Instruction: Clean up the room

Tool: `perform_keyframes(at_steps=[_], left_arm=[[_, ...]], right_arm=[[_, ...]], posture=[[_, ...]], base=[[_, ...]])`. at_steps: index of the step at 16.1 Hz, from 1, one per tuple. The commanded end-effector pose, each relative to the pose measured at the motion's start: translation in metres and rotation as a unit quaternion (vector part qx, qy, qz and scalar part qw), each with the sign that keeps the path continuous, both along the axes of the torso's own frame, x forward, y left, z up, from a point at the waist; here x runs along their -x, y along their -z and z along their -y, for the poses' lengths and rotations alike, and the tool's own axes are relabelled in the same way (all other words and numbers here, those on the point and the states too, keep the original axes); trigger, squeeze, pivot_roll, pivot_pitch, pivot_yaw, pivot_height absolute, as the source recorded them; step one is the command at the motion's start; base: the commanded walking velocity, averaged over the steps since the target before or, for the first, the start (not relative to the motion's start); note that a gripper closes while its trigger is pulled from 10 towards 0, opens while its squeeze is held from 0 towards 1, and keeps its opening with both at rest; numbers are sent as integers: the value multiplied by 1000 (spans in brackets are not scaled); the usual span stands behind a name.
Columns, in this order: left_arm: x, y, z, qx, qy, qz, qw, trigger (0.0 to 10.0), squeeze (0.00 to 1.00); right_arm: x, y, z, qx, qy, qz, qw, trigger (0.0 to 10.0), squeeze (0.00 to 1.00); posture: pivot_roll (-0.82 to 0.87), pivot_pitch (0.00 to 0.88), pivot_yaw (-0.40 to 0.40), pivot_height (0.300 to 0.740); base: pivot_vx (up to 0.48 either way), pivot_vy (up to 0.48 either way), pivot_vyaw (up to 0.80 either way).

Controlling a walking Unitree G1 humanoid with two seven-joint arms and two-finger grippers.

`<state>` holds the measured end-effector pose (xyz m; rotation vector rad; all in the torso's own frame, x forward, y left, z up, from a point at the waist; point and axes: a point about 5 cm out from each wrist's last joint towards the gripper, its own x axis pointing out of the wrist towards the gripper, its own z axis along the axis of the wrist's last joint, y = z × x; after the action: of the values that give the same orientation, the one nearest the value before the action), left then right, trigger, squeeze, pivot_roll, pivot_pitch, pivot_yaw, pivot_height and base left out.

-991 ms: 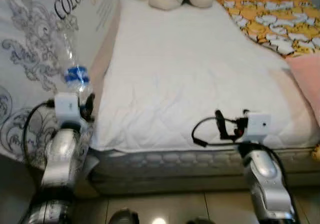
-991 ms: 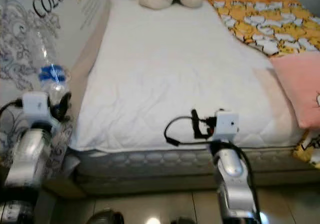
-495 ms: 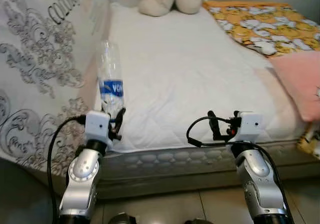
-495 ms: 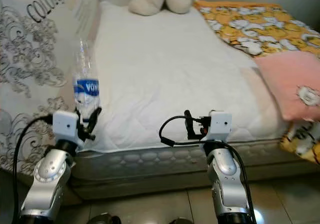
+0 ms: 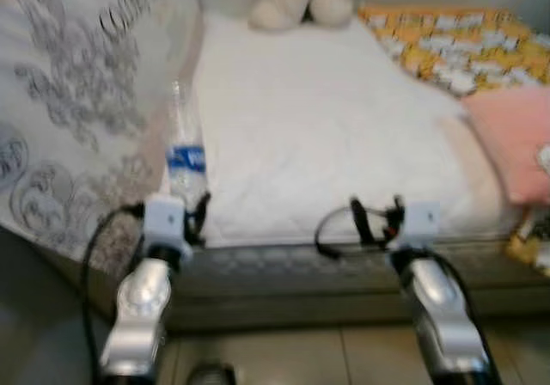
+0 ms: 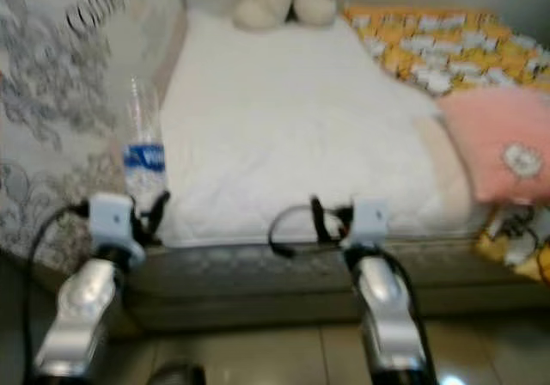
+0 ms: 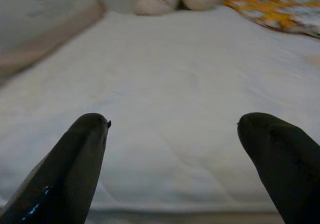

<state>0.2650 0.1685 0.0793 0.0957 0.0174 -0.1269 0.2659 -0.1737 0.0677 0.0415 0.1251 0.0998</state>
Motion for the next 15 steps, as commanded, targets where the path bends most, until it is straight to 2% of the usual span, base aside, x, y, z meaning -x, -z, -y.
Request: perform_keyframes(at_steps=[1, 4, 9, 10, 12, 13, 14, 15], left_arm=[[-5, -8, 4, 1, 6, 9, 1000, 10000, 0], [-5, -3, 6, -3, 6, -4, 1000, 10000, 0], [-6, 2, 4, -4, -2, -15, 1000, 10000, 0], [-3, 5, 0, -2, -6, -20, 1000, 10000, 0], [21, 24, -18, 2, -9, -59, 998, 10000, 0], [28, 28, -20, 2, -3, -68, 998, 10000, 0], [32, 30, -21, 1, 1, -73, 997, 10000, 0], [31, 29, -18, 3, 5, -70, 998, 10000, 0]], right_arm=[[-2, -2, 1, 0, 2, 7, 1000, 10000, 0], [0, 0, -1, 5, -1, 5, 1000, 10000, 0], [0, 0, -3, 21, -8, 7, 1000, 10000, 0], [2, 0, -3, 26, -10, 7, 1000, 10000, 0], [16, 3, -4, 46, -29, 5, 999, 10000, 0], [21, 6, -3, 54, -35, 1, 998, 10000, 0], [24, 7, -2, 59, -39, -3, 998, 10000, 0], [27, 11, 1, 63, -39, -10, 997, 10000, 0]], posture=[[-91, 0, 17, 740], [-90, 0, 18, 740], [-93, 0, 17, 740], [-92, 0, 16, 740], [-94, 0, 13, 740], [-94, 0, 13, 740], [-93, 0, 12, 740], [-88, 0, 9, 740]], base=[[0, -480, 0], [0, -480, 0], [0, -480, 725], [0, -480, 738], [0, -480, 728], [0, -480, 725], [0, -480, 719], [0, -480, 719]])
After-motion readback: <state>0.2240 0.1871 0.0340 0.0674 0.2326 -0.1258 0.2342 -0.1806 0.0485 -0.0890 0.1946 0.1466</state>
